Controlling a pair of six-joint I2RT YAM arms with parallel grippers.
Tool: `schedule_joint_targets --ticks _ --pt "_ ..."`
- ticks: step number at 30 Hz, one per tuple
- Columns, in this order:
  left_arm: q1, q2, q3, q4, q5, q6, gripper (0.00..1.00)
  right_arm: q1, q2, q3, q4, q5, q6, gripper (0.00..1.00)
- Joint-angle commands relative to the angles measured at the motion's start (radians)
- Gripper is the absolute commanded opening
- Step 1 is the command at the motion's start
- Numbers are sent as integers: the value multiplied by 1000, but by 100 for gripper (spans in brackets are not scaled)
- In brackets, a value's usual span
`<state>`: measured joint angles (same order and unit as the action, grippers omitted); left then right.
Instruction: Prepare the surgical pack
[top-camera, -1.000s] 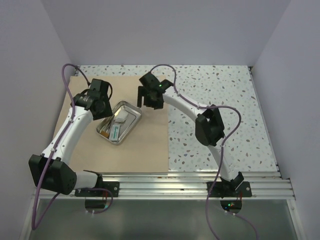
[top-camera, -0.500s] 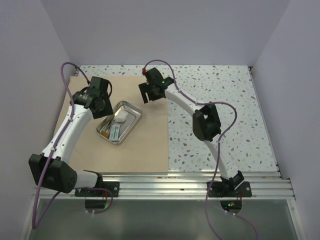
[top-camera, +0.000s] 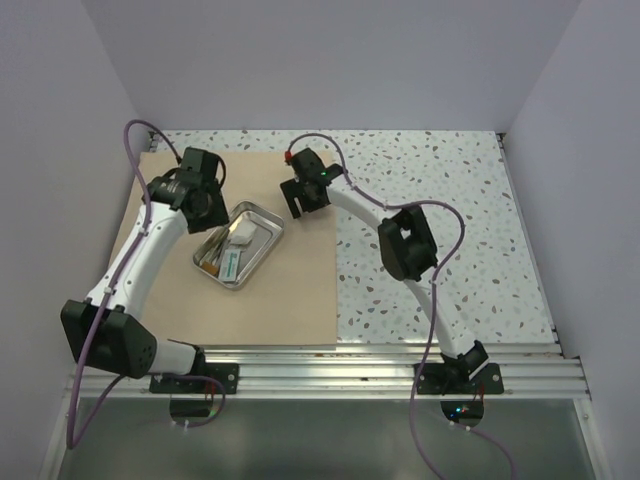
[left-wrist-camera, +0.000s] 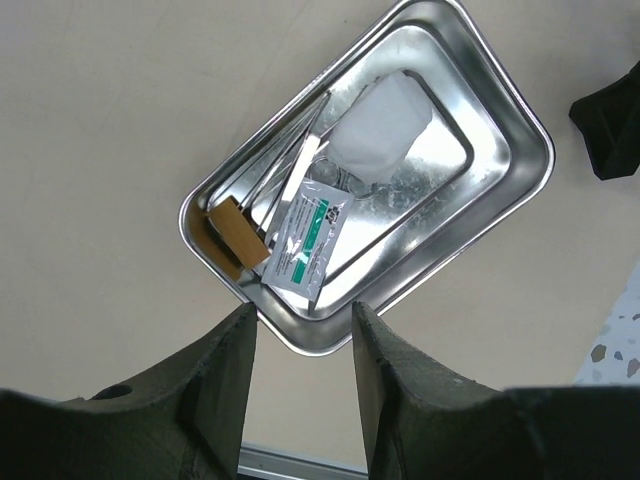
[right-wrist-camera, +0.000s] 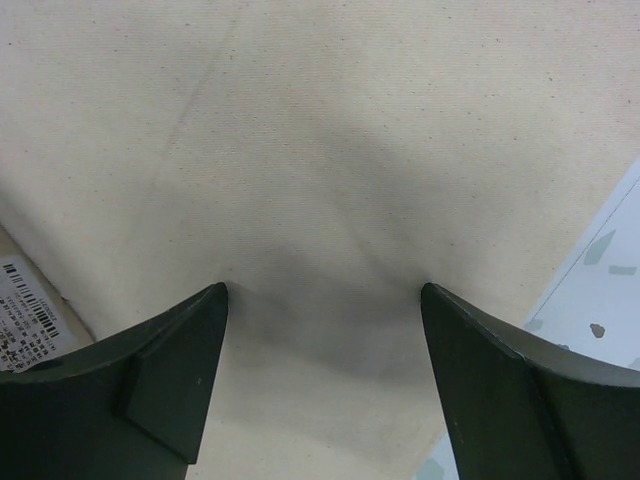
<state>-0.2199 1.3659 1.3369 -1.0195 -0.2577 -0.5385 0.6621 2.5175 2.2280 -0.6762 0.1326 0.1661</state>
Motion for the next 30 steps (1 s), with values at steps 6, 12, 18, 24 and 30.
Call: schedule_joint_targets --ticks 6,12,18,24,30 --pt "10 90 128 -4 -20 8 51 -96 -51 -203 -89 111 30 81" --pt "11 179 203 10 29 -18 52 -173 -97 -321 -137 147 50 81" --pt "43 269 268 -13 22 -58 53 -205 -218 -445 -61 171 53 80" --pt "161 294 217 -1 -34 -159 52 -177 -304 -361 18 128 64 79" --pt "300 331 98 51 -68 -199 51 -119 -174 -115 12 23 38 80"
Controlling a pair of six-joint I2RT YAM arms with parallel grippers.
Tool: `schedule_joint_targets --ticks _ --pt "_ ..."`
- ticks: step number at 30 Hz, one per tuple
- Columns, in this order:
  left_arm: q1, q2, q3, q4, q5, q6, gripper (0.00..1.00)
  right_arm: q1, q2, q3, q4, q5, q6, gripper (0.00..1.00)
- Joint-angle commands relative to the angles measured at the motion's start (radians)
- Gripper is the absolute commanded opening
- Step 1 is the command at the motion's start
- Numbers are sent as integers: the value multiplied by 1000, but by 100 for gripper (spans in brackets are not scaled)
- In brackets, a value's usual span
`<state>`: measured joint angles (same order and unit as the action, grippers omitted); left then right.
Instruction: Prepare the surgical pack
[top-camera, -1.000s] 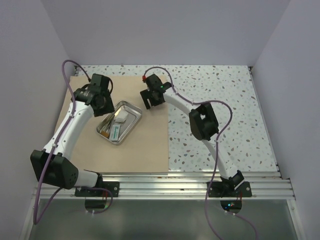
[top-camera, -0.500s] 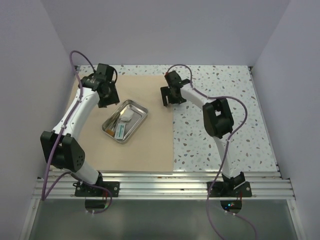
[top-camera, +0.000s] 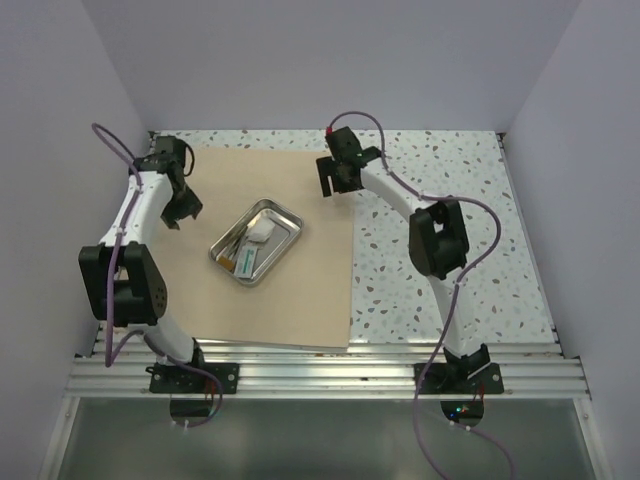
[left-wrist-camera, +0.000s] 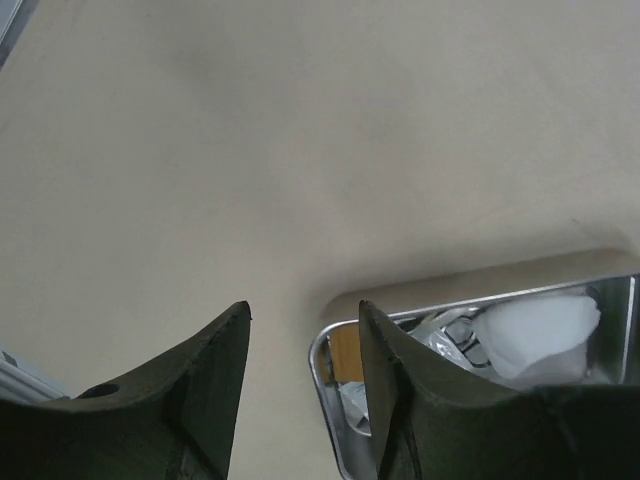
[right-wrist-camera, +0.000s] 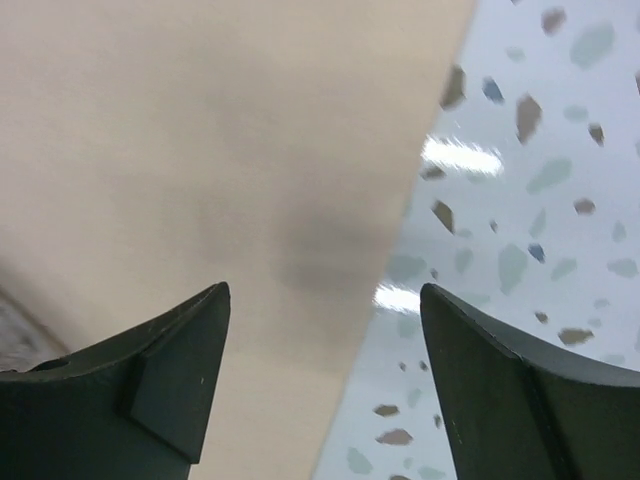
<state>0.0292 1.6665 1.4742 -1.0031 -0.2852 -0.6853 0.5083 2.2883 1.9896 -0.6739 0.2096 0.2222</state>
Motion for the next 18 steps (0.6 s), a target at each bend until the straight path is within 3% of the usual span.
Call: schedule_joint_targets --ticks 1,7,18 --pt "73 36 -48 47 -45 -54 51 36 77 144 4 -64 -17 80" --pt "95 127 -101 142 -52 -54 52 71 160 189 11 -70 -29 81" --pt "64 398 20 74 32 -25 54 62 189 60 -45 8 -8 84"
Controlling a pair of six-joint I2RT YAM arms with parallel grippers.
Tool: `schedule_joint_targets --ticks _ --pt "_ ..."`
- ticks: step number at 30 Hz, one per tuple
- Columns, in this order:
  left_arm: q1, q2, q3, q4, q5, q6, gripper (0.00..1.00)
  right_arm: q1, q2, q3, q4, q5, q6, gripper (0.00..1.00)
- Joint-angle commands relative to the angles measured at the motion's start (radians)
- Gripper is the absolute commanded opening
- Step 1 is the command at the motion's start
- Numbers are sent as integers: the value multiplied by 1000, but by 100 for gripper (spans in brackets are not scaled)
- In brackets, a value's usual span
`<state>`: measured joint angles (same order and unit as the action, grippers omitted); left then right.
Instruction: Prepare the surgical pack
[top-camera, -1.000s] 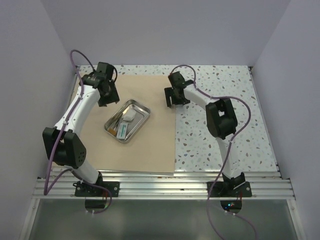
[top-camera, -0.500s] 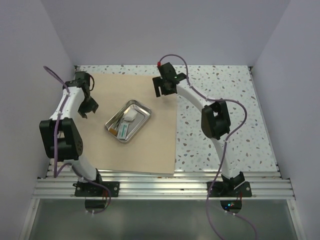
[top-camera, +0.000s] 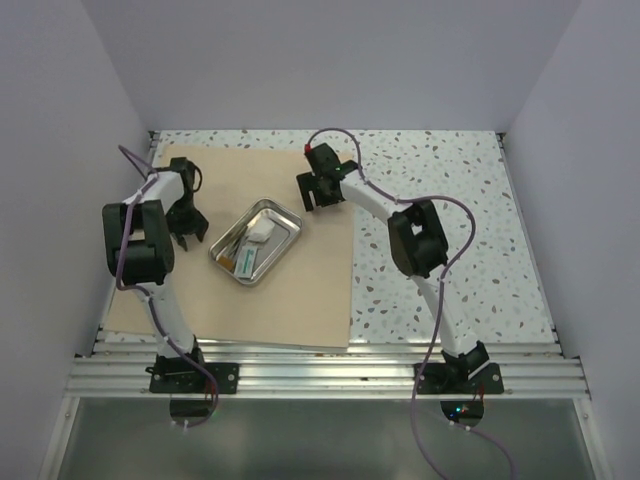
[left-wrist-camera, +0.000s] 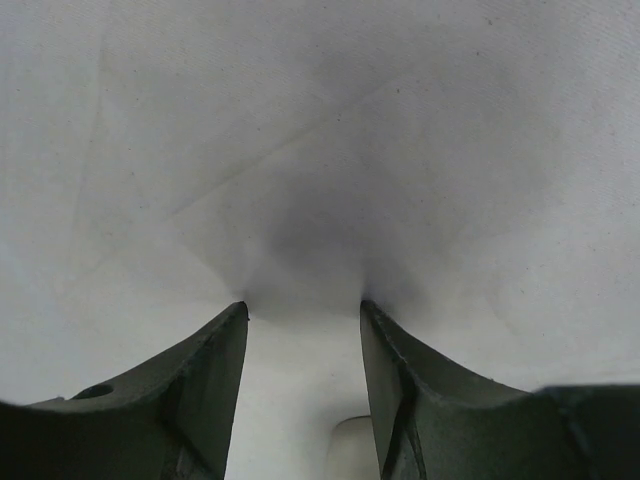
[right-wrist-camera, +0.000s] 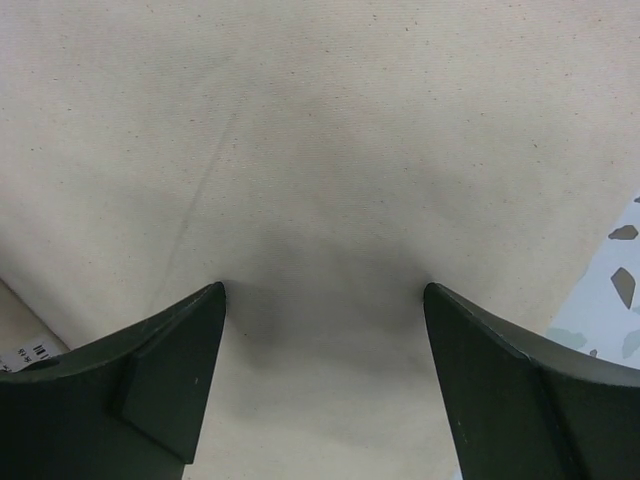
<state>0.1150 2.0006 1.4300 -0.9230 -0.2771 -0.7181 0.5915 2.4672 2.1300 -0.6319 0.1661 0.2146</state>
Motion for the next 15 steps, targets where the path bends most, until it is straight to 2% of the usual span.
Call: schedule_joint_targets --ticks 1,10,15 --pt "-37 79 76 -13 30 19 53 -25 9 -94 -97 56 6 84" --pt "-107 190 188 -8 101 72 53 -73 -99 -350 -130 167 37 84" --pt "-192 248 288 -2 162 121 53 -130 -195 -505 -135 185 77 85"
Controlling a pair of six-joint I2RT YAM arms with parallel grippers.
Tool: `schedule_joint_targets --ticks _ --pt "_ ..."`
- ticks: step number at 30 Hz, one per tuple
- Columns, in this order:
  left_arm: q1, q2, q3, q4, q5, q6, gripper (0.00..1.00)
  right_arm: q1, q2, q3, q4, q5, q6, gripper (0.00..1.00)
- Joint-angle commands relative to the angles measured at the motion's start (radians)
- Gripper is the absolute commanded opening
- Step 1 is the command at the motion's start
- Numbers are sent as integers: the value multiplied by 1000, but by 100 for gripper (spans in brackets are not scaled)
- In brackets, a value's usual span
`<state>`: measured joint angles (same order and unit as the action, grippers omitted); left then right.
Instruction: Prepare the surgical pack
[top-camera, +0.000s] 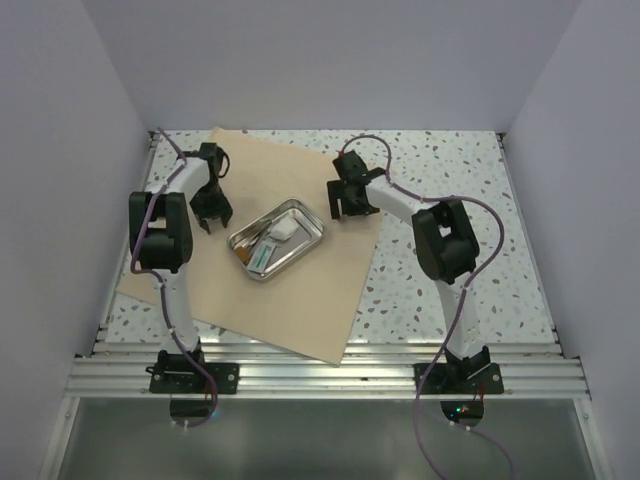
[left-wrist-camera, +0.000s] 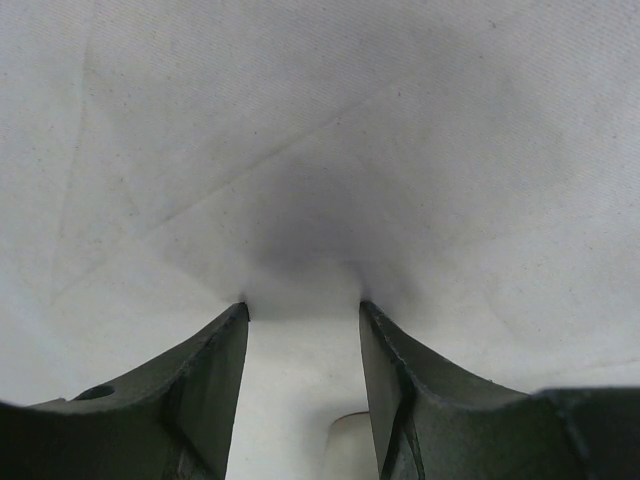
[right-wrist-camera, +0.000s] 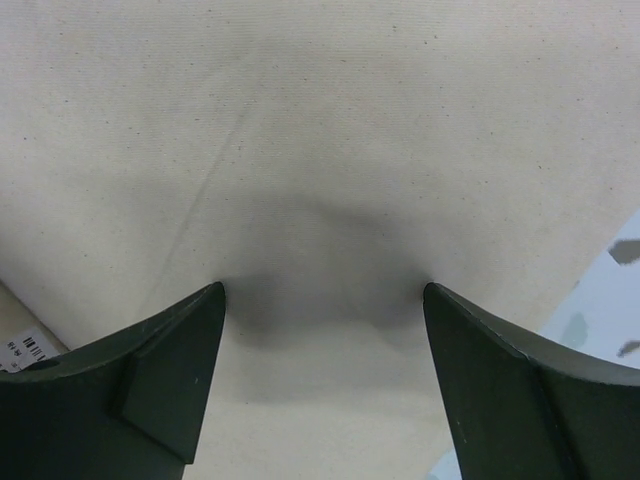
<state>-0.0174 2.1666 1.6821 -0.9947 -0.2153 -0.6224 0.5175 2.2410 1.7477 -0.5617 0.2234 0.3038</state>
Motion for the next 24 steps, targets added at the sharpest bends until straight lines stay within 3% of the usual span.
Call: schedule_joint_targets --ticks 1,4,10,15,24 --pt "-67 88 51 65 108 29 53 -63 17 -138 -205 125 -11 82" --pt "-75 78 77 57 100 21 53 -80 -26 -165 -227 114 7 84" --pt "-44 -72 64 41 -42 -5 54 -57 -127 -90 -273 25 35 84" --pt "-38 -260 -47 39 -111 -45 54 -31 -118 58 -313 -33 8 82" --pt "-68 -478 -372 88 51 -79 48 21 -12 162 -339 -110 11 75"
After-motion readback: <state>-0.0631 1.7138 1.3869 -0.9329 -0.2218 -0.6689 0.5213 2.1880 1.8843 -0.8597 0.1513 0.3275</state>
